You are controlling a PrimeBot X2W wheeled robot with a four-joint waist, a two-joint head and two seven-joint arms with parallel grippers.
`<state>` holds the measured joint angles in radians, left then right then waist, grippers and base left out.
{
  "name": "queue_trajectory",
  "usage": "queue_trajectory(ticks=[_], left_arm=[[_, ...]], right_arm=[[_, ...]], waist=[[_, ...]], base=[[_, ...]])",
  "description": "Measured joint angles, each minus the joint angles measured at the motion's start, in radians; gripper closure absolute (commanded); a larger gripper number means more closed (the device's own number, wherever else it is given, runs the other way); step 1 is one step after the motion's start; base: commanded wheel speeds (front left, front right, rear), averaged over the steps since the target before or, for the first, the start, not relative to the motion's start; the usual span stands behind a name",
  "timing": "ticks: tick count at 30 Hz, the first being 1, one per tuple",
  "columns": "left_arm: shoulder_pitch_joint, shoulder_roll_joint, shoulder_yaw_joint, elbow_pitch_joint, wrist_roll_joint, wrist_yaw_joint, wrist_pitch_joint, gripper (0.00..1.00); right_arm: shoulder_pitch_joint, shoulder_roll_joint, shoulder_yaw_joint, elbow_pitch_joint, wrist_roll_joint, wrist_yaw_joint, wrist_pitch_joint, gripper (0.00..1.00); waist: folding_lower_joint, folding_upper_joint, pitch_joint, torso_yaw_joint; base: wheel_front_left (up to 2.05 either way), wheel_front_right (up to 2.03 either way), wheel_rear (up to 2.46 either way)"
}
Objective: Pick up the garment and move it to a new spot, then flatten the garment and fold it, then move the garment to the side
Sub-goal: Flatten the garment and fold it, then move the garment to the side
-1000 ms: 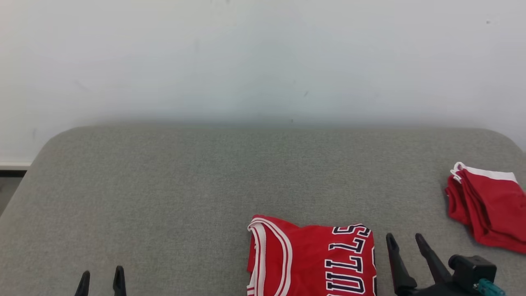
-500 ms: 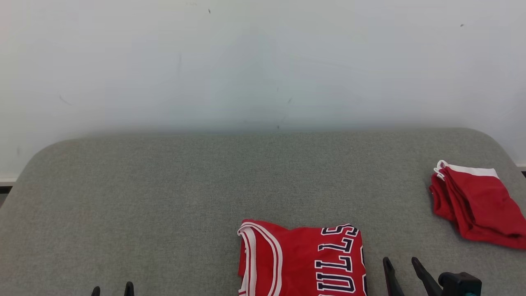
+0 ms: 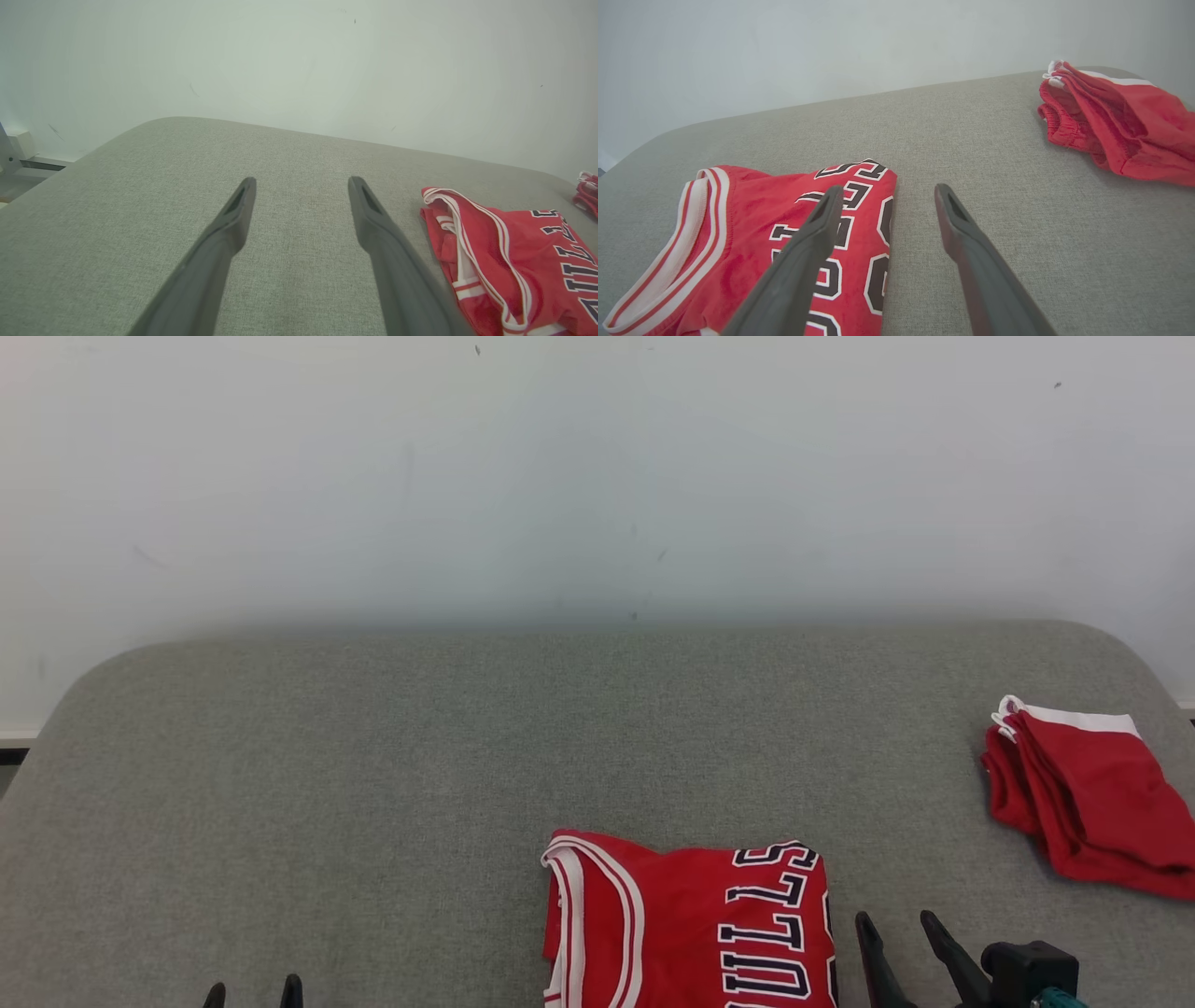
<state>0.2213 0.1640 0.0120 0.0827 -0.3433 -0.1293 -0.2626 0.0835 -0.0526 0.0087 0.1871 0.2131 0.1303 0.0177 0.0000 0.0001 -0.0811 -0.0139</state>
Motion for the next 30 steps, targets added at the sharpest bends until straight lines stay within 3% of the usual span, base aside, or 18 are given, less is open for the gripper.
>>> queue_trajectory(ticks=[7,12,15,16,20,25,30], left_arm=[[-0.003,0.002,-0.009,-0.007,0.000,0.000,0.000,0.00],[-0.008,0.002,-0.009,-0.013,0.003,0.000,0.000,0.00],[-0.008,-0.001,-0.007,-0.018,0.008,0.000,0.000,0.00],[-0.012,-0.002,-0.009,-0.020,0.012,0.000,0.000,0.00],[-0.019,-0.003,-0.013,-0.021,0.018,0.000,0.000,0.00],[-0.026,0.000,-0.015,-0.025,0.025,0.000,0.000,0.00],[-0.027,0.001,-0.014,-0.029,0.028,-0.001,0.000,0.00]], right_arm=[[0.000,0.000,0.001,-0.015,-0.007,0.000,0.024,0.00],[-0.010,0.001,-0.022,-0.054,-0.025,0.000,0.100,0.00],[-0.041,0.000,-0.029,-0.044,-0.021,0.000,0.267,0.00],[-0.069,0.002,-0.037,-0.041,-0.023,0.000,0.449,0.00],[-0.112,0.002,-0.034,-0.026,-0.037,0.000,0.647,0.00],[-0.154,0.002,-0.033,0.013,-0.017,0.000,0.739,0.00],[-0.184,0.003,-0.032,0.057,-0.028,0.000,0.730,0.00]], waist=[[0.0000,-0.0001,0.006,0.006],[0.0000,-0.0001,0.012,0.011],[0.0000,0.0000,0.019,0.013],[0.0002,0.0000,0.027,0.018],[0.0002,-0.0001,0.033,0.032],[0.0001,0.0000,0.043,0.060],[0.0001,0.0000,0.053,0.085]], base=[[0.00,0.00,0.00],[0.00,0.00,0.00],[0.00,0.00,0.00],[0.00,0.00,0.00],[0.00,0.00,0.00],[0.00,0.00,0.00],[0.00,0.00,0.00]])
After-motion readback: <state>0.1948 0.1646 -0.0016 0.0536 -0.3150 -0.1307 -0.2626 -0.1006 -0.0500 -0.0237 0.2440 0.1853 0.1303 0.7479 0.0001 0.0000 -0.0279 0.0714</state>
